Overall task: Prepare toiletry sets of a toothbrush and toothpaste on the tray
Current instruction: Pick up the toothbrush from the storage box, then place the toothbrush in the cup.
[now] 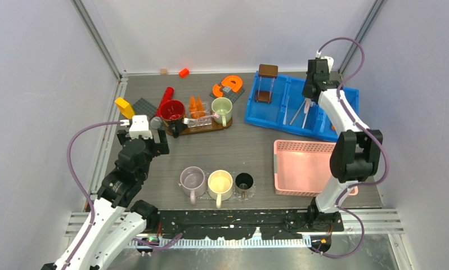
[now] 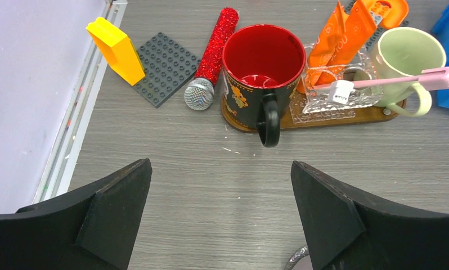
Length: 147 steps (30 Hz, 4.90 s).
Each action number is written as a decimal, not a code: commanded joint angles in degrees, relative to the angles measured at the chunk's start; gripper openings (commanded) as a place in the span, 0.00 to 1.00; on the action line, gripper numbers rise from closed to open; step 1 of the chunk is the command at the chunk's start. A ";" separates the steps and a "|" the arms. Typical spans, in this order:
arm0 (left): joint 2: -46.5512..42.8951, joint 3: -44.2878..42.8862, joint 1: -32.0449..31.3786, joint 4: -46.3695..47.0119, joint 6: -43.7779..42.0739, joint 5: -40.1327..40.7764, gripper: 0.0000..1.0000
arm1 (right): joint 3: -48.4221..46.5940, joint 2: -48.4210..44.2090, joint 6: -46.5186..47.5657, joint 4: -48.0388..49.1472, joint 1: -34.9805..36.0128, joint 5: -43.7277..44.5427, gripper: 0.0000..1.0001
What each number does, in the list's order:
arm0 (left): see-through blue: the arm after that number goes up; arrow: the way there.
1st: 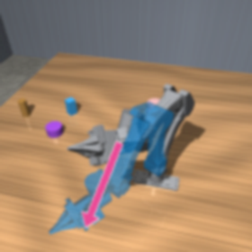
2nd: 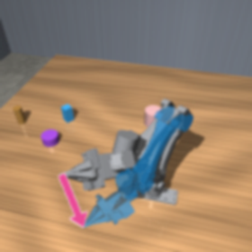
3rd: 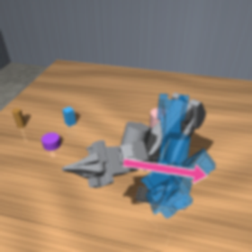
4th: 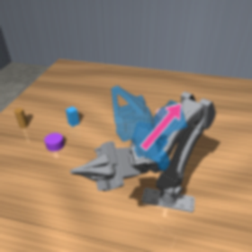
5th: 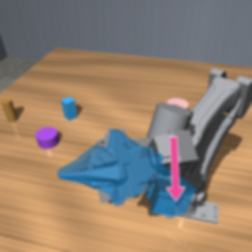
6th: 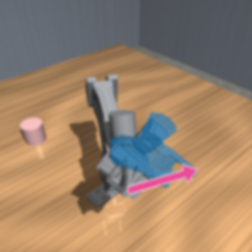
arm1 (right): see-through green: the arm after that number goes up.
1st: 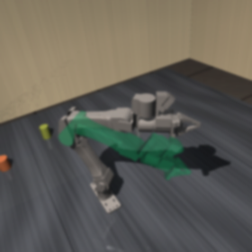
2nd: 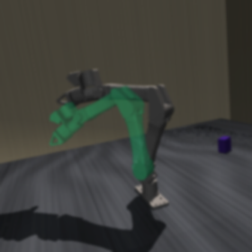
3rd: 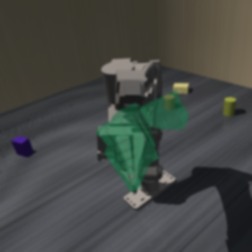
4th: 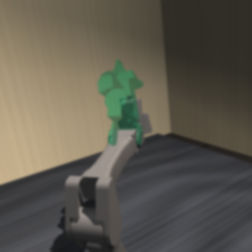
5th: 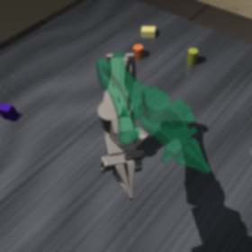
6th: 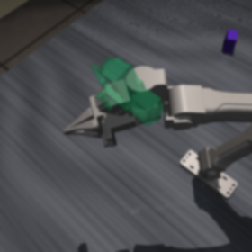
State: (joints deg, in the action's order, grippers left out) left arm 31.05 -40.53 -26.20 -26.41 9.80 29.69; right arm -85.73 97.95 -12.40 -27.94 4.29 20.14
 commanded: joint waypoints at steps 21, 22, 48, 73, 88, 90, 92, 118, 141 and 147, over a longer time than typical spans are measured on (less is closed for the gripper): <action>4.49 -7.76 -0.08 2.20 2.62 -31.58 0.98 | 9.55 -26.33 6.09 4.31 27.45 -15.68 0.01; 5.07 -8.33 -0.08 2.52 3.61 -33.02 0.98 | 10.83 -26.76 5.86 5.14 28.36 -16.90 0.01; 26.35 -9.54 -0.16 48.57 34.96 -65.32 0.88 | 26.13 -31.96 -5.09 32.06 36.11 -46.72 0.01; 28.94 -10.15 -0.76 49.41 33.77 -66.08 0.00 | 27.73 -31.82 -7.28 35.63 36.83 -47.17 0.48; 8.84 -3.98 -6.77 21.06 11.38 -37.01 0.00 | 34.26 -42.19 -3.79 30.51 36.81 -30.58 0.87; 6.20 -2.01 -6.97 20.26 11.74 -34.13 0.00 | 35.03 -43.82 -3.45 30.11 36.83 -28.91 0.87; 3.84 -0.12 -7.07 19.65 12.26 -32.18 0.00 | 35.69 -44.76 -3.34 29.72 36.79 -27.44 0.87; -15.07 21.00 -7.08 15.16 27.74 -19.89 0.00 | 42.33 -52.64 -2.45 25.29 36.77 -15.65 0.88; -29.82 18.66 -7.07 -6.28 31.81 -11.85 0.76 | 42.23 -53.98 -0.82 20.12 36.71 -6.41 0.88; -29.13 11.19 -7.06 -13.81 30.71 -5.36 0.92 | 39.34 -52.74 -0.76 14.90 36.67 4.20 0.89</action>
State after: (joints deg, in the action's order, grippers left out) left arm 1.48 -23.55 -33.06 -35.53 41.56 18.26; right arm -42.68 44.80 -13.85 -10.41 40.77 14.90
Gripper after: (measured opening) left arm 0.906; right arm 0.891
